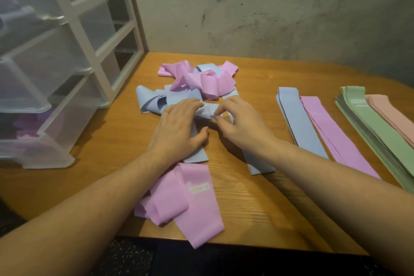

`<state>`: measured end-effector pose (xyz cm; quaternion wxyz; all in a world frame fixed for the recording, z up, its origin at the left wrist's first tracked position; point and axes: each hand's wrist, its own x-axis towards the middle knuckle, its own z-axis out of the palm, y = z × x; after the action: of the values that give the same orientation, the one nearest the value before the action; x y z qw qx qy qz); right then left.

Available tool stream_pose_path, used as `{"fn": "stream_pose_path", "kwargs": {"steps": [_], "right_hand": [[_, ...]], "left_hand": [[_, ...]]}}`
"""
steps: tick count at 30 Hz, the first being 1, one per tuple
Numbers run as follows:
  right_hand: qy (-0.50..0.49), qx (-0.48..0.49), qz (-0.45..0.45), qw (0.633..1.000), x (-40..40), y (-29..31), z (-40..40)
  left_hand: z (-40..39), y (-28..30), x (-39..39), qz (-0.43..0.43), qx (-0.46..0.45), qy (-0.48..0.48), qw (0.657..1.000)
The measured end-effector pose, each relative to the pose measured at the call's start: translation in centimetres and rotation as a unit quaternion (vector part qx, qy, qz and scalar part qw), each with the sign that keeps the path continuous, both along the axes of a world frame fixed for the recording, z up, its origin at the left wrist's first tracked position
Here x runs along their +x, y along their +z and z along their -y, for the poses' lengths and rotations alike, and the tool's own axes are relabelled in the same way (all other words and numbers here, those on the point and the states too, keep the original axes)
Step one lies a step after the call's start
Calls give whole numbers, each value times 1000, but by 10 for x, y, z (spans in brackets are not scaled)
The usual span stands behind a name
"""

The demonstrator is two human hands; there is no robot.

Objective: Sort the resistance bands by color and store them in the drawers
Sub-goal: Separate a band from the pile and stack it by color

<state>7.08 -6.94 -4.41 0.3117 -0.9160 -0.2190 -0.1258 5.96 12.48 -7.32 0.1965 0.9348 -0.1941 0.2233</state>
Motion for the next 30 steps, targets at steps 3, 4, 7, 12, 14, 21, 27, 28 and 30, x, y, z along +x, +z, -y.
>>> {"fn": "stream_pose_path", "kwargs": {"steps": [3, 4, 7, 12, 14, 21, 27, 28, 30], "right_hand": [[6, 64, -5, 998, -17, 12, 10], [5, 78, -14, 997, -22, 15, 14], [1, 119, -42, 992, -34, 22, 21], [8, 214, -14, 977, -47, 30, 33], [-8, 237, 5, 971, -48, 34, 37], [-50, 365, 12, 930, -54, 64, 44], [-84, 449, -44, 888, -57, 85, 50], [-83, 463, -59, 880, -58, 86, 52], [-70, 487, -104, 864, -61, 90, 56]], "left_hand": [[1, 3, -3, 0, -3, -12, 1000], [1, 4, -4, 0, 0, -16, 1000], [1, 4, -7, 10, 8, -34, 999], [2, 2, -9, 42, 10, -22, 999], [1, 4, -8, 35, 22, -3, 999], [2, 11, -5, -8, 34, 82, 996], [6, 28, 3, -32, 80, 46, 995], [7, 30, 3, -23, 77, 24, 996], [13, 35, 1, 7, 67, -18, 998]]}}
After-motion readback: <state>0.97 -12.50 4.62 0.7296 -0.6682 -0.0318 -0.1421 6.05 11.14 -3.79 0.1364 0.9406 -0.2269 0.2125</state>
